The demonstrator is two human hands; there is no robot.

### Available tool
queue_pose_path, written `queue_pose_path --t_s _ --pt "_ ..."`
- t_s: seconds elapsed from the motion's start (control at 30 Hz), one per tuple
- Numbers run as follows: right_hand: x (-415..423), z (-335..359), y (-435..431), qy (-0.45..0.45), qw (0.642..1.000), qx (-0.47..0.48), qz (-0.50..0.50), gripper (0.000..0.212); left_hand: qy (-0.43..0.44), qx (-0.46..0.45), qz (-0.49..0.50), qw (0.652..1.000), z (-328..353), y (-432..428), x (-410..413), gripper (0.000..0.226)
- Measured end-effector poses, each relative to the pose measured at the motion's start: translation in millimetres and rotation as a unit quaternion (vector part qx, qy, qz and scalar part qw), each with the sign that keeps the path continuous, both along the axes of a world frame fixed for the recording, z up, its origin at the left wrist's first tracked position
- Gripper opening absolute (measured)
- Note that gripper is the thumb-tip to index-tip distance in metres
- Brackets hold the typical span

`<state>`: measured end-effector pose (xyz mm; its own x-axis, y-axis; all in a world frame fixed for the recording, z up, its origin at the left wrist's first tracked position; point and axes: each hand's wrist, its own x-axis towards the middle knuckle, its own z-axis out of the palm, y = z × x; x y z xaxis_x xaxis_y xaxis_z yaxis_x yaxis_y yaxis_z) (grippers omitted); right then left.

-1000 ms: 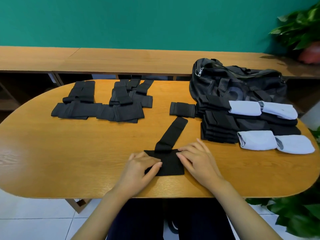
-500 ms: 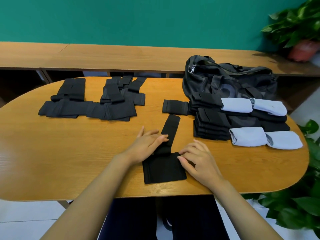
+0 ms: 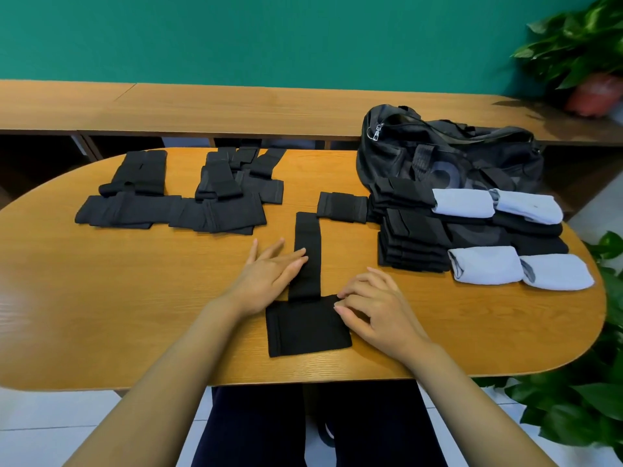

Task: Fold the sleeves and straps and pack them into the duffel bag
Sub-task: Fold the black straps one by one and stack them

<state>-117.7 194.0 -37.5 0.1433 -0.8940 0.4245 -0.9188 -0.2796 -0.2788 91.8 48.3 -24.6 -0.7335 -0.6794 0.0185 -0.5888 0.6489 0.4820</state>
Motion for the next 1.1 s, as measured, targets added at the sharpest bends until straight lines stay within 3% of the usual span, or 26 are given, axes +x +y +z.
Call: queue_pose_path --t_s 0.1,0.27,0.47,0.8,0.97,1.1 --pt "2 3 -7 0.003 1.0 0.005 -0.013 0.035 -0.007 -0.011 0.029 0.999 2 -3 -7 0.069" --pt "0 1 -14 -0.022 0.999 0.001 -0.027 0.036 0.083 -0.073 0.066 0.992 -2 11 15 0.064" --pt "2 -2 -11 -0.035 0.999 0.011 -0.02 0.037 0.135 -0.011 0.045 0.99 -11 47 52 0.066" --pt "2 0 -8 -0.019 1.0 0.006 0.007 0.04 0.068 -0.054 0.003 0.996 -15 55 52 0.069" --pt "3 0 -7 0.014 0.998 0.029 0.054 0.06 0.084 -0.047 0.036 0.995 -14 55 51 0.071" --pt "3 -1 -7 0.019 0.998 0.009 0.066 0.054 0.099 -0.037 0.05 0.993 -15 55 51 0.074"
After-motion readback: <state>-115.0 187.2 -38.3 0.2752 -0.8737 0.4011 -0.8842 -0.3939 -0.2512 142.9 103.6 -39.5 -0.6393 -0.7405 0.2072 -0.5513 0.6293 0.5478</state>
